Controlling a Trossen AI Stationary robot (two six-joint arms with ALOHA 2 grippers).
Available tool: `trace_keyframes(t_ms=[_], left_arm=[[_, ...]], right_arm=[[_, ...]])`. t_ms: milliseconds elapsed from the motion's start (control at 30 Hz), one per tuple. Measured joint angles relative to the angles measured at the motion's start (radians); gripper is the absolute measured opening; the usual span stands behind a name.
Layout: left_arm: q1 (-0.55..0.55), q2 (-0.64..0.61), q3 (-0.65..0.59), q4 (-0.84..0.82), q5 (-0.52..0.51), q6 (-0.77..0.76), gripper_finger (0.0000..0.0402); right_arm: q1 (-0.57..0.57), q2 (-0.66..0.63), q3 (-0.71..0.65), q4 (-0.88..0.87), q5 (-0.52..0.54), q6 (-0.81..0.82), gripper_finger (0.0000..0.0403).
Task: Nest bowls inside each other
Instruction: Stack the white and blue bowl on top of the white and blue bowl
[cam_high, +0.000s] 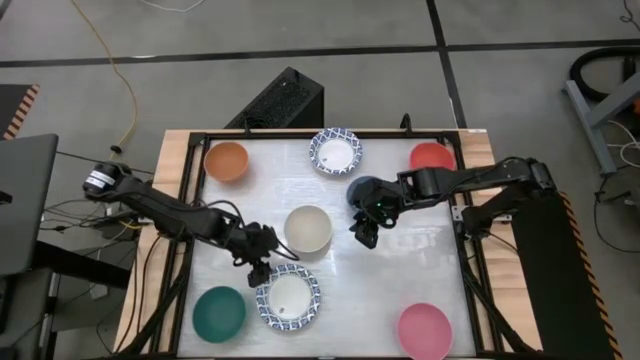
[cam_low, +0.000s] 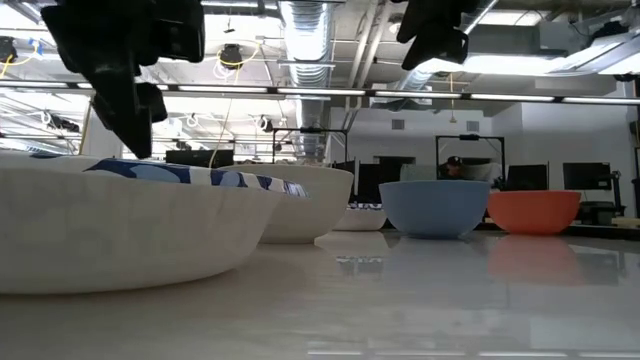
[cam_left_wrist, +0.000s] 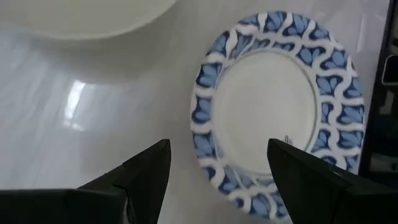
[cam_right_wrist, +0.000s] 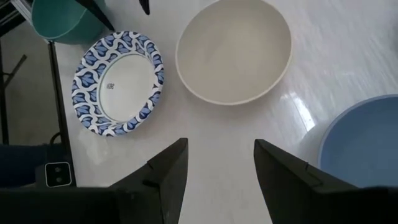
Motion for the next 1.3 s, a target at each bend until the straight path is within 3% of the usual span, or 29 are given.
trace_keyframes(t_ms=[567, 767, 900, 1200, 1300], left_arm=[[-0.001, 0.171, 0.001, 0.063, -0.008, -0.048, 0.0257], [0.006, 0.219, 0.001, 0.121, 0.066, -0.061, 0.0246], [0.014, 0.22, 0.001, 0.128, 0.089, -0.04, 0.0195], [0.023, 0.22, 0.001, 0.129, 0.068, 0.011, 0.0024], [0.036, 0.22, 0.001, 0.137, 0.068, 0.006, 0.0008]], right_arm=[[0.002, 0.0, 0.0, -0.005, -0.006, -0.01, 0.0203], [0.002, 0.0, 0.0, -0.005, -0.008, -0.01, 0.0203], [0.002, 0.0, 0.0, -0.006, -0.009, -0.01, 0.0203], [0.005, 0.0, 0.0, -0.037, -0.013, -0.01, 0.0203], [0.009, 0.0, 0.0, -0.044, -0.013, -0.01, 0.0203]])
